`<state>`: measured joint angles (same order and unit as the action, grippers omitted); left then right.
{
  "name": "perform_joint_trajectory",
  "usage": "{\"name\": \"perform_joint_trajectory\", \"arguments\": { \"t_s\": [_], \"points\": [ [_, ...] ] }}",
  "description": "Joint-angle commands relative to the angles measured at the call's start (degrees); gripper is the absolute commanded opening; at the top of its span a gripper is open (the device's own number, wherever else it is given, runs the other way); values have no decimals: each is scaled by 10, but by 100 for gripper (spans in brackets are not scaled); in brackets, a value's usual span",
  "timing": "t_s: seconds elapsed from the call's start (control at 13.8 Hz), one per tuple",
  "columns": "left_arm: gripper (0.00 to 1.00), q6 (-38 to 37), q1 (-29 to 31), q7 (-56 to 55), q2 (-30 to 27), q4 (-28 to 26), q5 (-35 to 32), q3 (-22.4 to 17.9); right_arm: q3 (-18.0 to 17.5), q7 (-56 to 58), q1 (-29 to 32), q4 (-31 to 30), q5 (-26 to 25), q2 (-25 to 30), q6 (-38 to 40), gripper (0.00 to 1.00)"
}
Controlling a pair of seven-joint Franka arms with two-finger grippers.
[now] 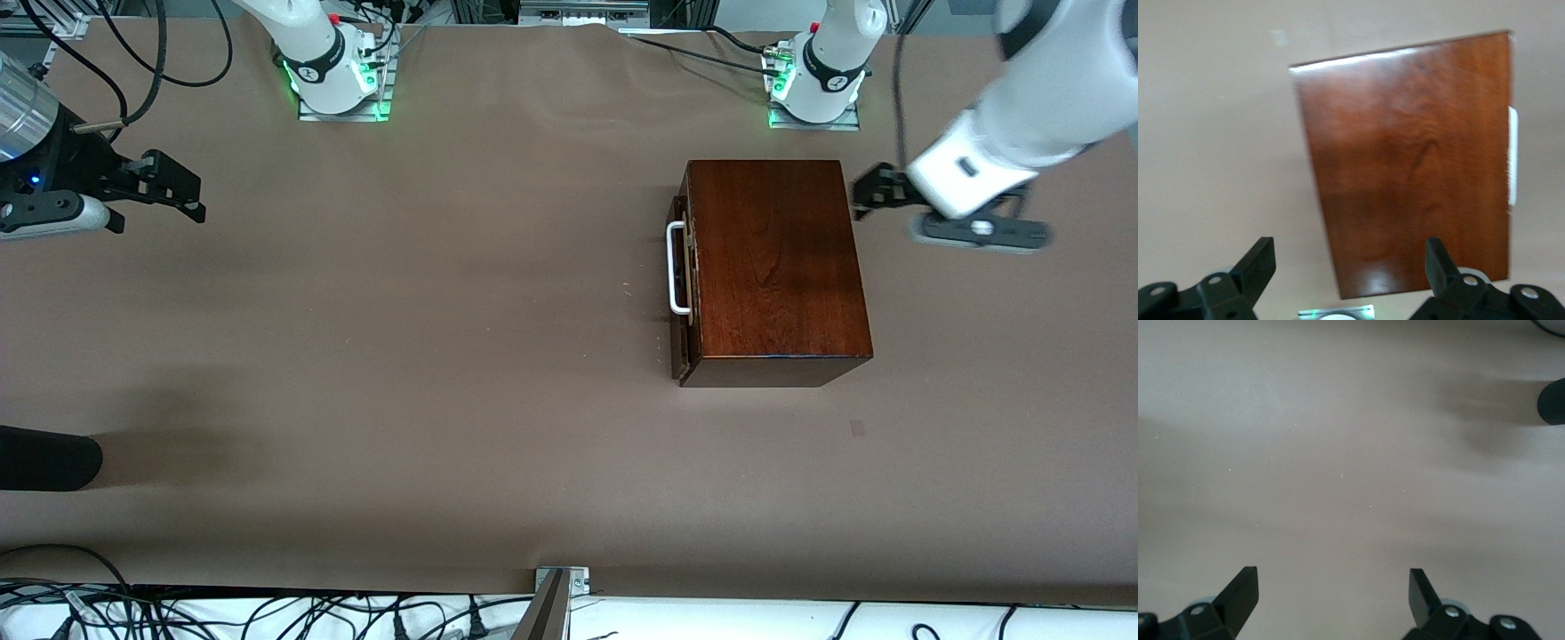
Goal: Open drawer, take yellow block, close drawer
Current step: 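Move the left gripper to the white drawer handle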
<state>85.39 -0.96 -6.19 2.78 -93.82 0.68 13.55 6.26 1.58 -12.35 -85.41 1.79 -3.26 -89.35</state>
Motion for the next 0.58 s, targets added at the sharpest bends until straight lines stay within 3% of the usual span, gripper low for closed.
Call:
{"name": "perform_joint_trajectory", "arguments": {
  "t_s": [0.0, 0.22, 0.51],
  "points": [
    [100, -4, 0, -33, 50, 28, 22, 53, -2, -5, 5, 3, 10, 3, 8, 100],
    [100, 60, -13, -138, 98, 29, 11, 116, -2, -5, 5, 3, 10, 3, 8, 100],
    [100, 134, -97, -265, 155, 29, -52, 117, -2, -5, 5, 3, 10, 3, 7, 100]
  ]
}}
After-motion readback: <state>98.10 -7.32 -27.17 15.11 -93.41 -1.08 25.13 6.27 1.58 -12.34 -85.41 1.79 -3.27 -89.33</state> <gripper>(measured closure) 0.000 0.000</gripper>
